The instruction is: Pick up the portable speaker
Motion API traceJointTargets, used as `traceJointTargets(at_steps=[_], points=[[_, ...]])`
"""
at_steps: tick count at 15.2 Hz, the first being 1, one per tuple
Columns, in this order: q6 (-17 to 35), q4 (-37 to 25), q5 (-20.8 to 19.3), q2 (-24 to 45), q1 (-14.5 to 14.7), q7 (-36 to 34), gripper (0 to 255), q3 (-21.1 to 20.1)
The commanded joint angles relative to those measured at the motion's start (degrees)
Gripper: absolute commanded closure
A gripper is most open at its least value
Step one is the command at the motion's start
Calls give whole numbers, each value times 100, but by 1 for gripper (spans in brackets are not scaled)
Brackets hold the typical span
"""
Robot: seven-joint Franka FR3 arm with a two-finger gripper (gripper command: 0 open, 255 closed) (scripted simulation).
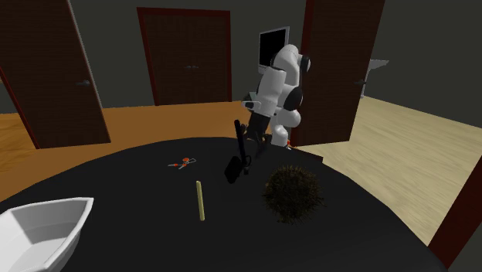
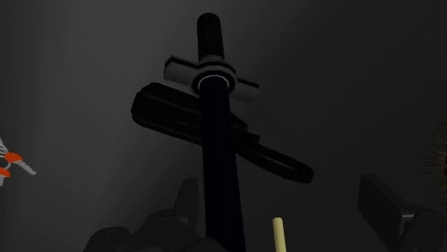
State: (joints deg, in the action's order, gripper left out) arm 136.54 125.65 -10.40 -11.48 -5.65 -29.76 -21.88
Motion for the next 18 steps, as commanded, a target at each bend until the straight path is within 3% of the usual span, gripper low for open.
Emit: traceJointTargets(at_steps=[1,5,6,15,18], points=[[152,84,-67,67,-17,-70,0,-20],[341,217,-146,135,-34,-154,0,-41],[341,223,-142,128,-34,-149,255,-38],[341,216,-147,136,-35,-155,255,-42],[120,62,-55,57,-15,-57,255,-17]])
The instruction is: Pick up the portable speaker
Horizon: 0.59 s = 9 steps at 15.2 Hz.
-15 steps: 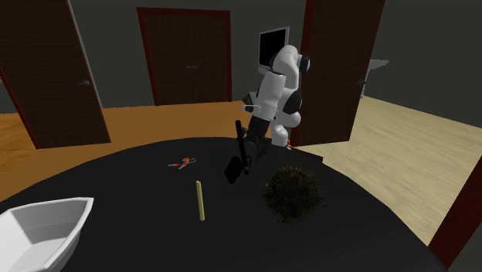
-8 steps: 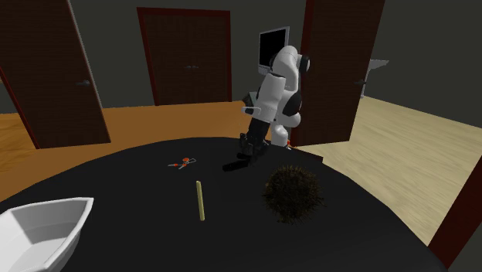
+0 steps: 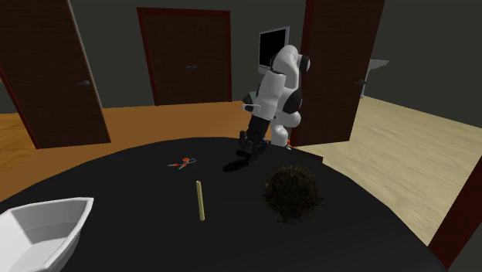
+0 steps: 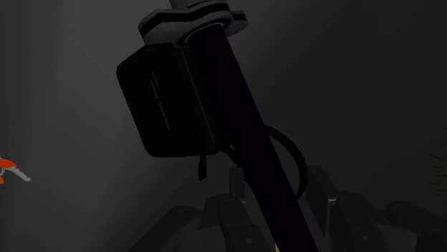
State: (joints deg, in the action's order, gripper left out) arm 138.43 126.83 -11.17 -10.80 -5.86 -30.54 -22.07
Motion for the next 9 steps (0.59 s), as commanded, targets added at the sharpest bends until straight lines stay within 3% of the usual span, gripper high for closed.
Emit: traceJointTargets(at_steps=[1,9], points=[[-143,-110,49,-34,12,50,255,10],[-738,-587,217,-175,46,252,255,63]])
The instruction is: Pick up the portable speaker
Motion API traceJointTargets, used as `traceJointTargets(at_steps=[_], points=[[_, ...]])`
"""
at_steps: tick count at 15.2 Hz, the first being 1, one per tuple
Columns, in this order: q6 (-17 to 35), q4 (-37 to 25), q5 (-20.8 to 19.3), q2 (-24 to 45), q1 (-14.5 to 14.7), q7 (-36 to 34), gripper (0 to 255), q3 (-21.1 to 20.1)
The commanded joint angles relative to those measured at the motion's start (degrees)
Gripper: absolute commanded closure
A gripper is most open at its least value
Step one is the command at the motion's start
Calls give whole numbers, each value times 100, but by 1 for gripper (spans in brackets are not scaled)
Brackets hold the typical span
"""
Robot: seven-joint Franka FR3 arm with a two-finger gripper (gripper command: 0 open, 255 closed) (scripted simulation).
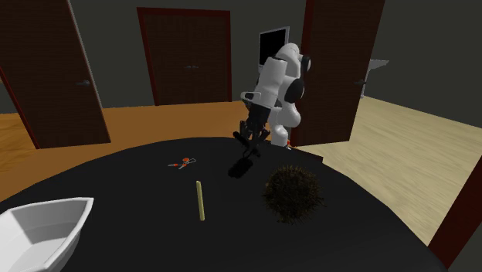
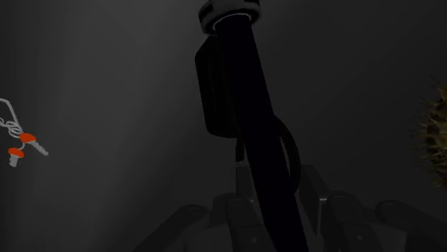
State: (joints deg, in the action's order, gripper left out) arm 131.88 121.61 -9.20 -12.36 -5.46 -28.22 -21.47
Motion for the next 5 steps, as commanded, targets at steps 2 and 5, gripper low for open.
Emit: traceJointTargets(at_steps=[2,5], points=[[-231,-196,50,-42,11,62,255,13],[-317,-274,66,-52,13,85,255,19]])
